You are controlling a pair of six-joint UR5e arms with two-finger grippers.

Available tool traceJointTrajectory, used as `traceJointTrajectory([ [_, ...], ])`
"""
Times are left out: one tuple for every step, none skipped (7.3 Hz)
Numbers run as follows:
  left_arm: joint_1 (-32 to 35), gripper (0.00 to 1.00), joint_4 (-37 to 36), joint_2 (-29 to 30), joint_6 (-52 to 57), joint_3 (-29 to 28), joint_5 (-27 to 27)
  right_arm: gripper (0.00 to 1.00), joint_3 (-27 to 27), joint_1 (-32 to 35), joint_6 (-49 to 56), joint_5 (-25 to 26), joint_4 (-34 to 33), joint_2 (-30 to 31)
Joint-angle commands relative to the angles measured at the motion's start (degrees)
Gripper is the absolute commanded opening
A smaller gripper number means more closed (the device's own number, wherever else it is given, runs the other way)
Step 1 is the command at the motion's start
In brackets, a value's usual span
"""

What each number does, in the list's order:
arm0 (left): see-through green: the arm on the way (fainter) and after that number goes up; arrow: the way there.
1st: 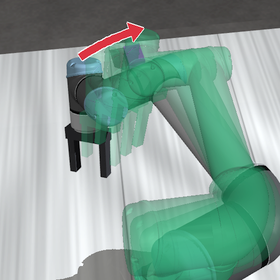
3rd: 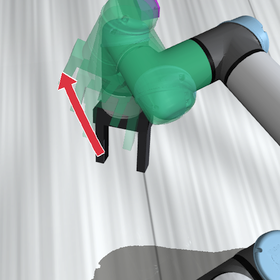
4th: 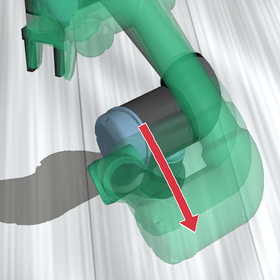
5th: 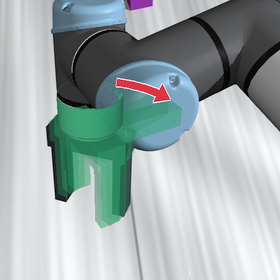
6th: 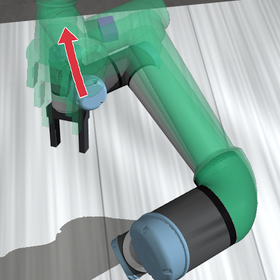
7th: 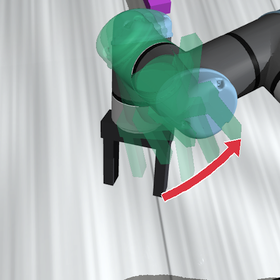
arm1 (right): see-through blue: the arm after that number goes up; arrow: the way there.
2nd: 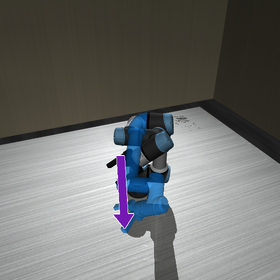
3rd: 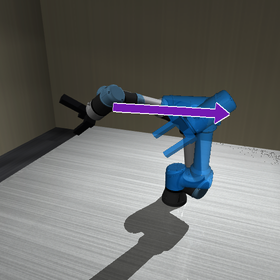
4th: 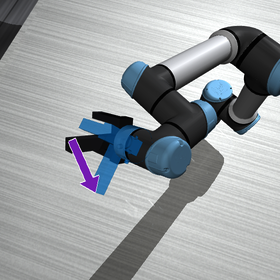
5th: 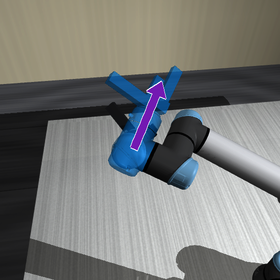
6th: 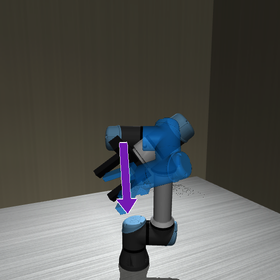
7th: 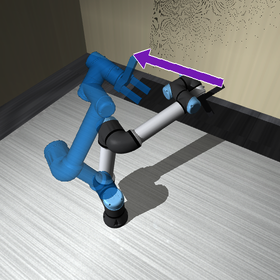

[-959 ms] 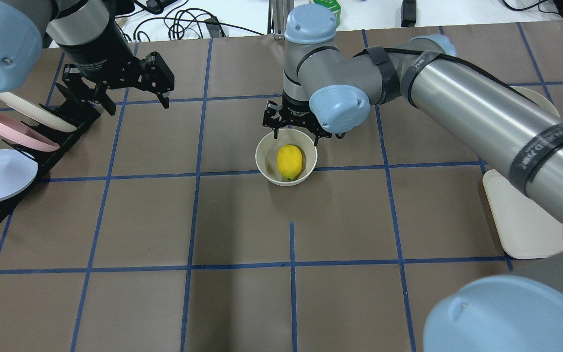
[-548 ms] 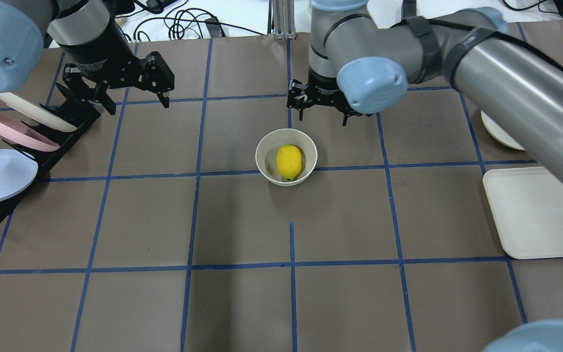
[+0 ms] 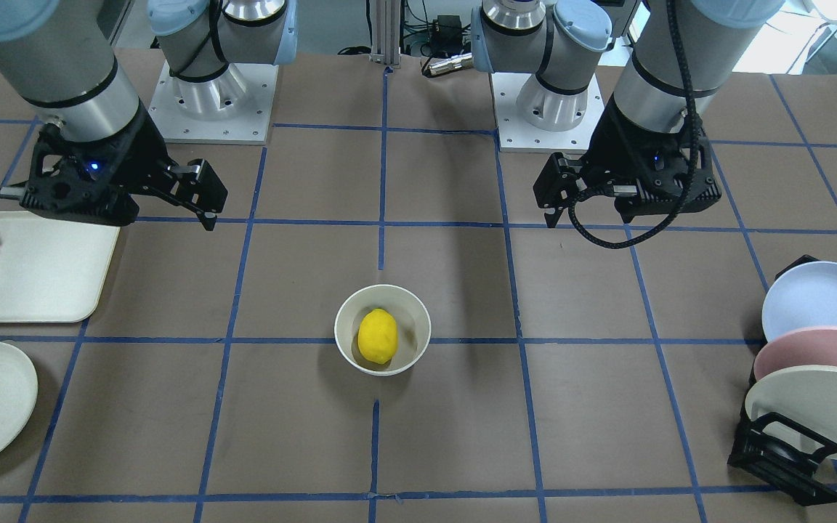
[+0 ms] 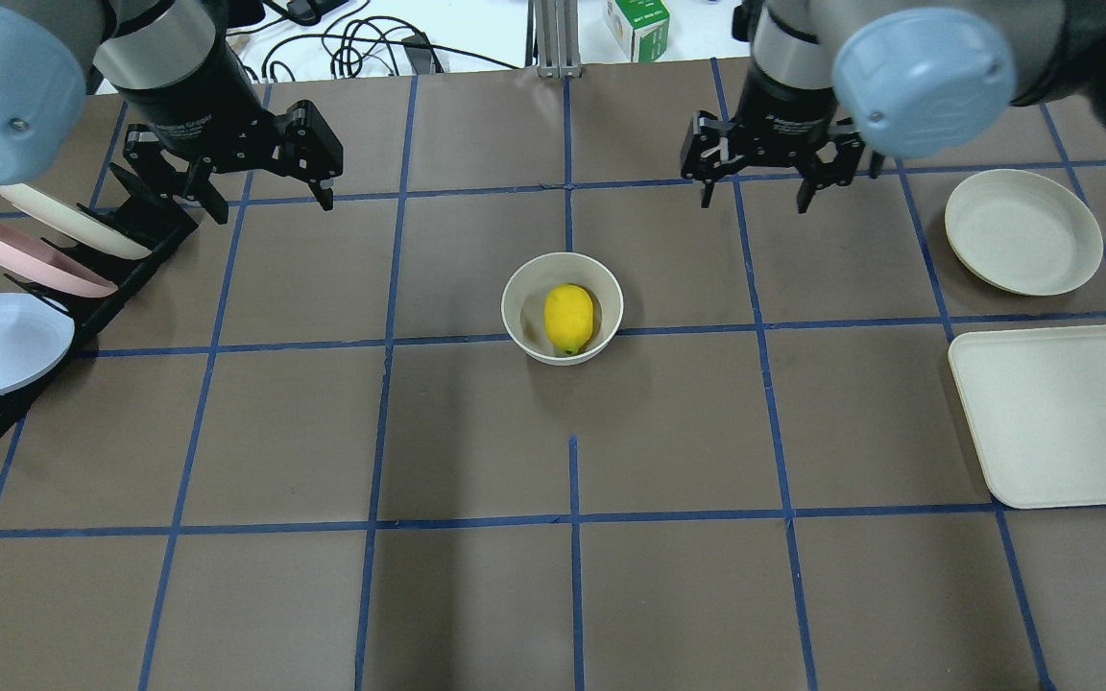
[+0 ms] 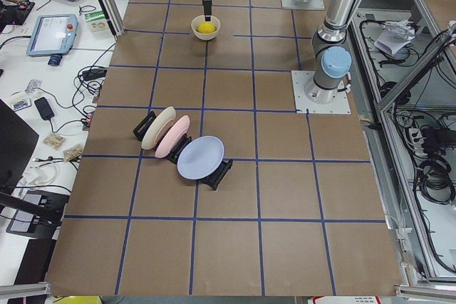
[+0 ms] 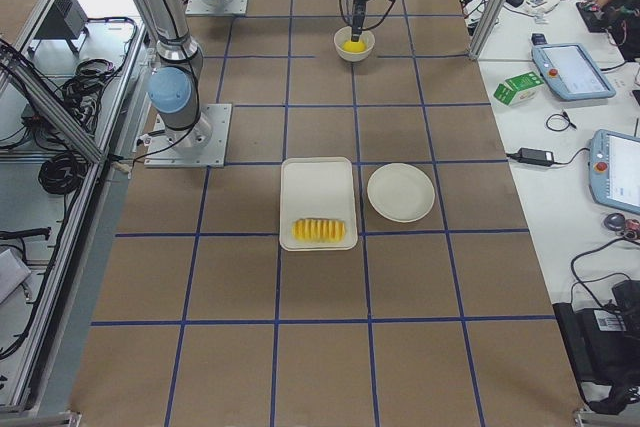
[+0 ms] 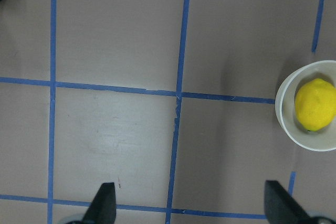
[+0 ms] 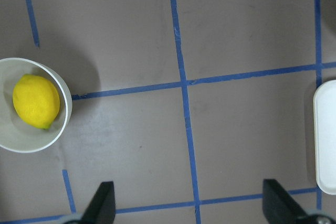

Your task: Place bowl and put lemon in it

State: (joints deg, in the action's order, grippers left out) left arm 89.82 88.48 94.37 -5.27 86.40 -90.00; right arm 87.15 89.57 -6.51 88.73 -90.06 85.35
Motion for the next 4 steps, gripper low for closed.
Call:
traceJointTrajectory([
  [0.09,1.0,-0.15,-0.06,0.0,0.17,0.0,1.0,1.0,-0.8,0.36,-0.13,1.56,2.1],
  [0.09,1.0,-0.07,-0.06,0.0,0.17,0.0,1.0,1.09,-0.71,0.27,-0.05,1.73,2.11],
  [0.09,1.0,-0.07,-0.06,0.0,0.26,0.0,1.0,1.09,-0.8,0.27,-0.13,1.82,2.19],
  [0.09,1.0,-0.15,-0.06,0.0,0.61,0.0,1.0,1.01,-1.15,0.27,-0.39,1.82,2.28],
])
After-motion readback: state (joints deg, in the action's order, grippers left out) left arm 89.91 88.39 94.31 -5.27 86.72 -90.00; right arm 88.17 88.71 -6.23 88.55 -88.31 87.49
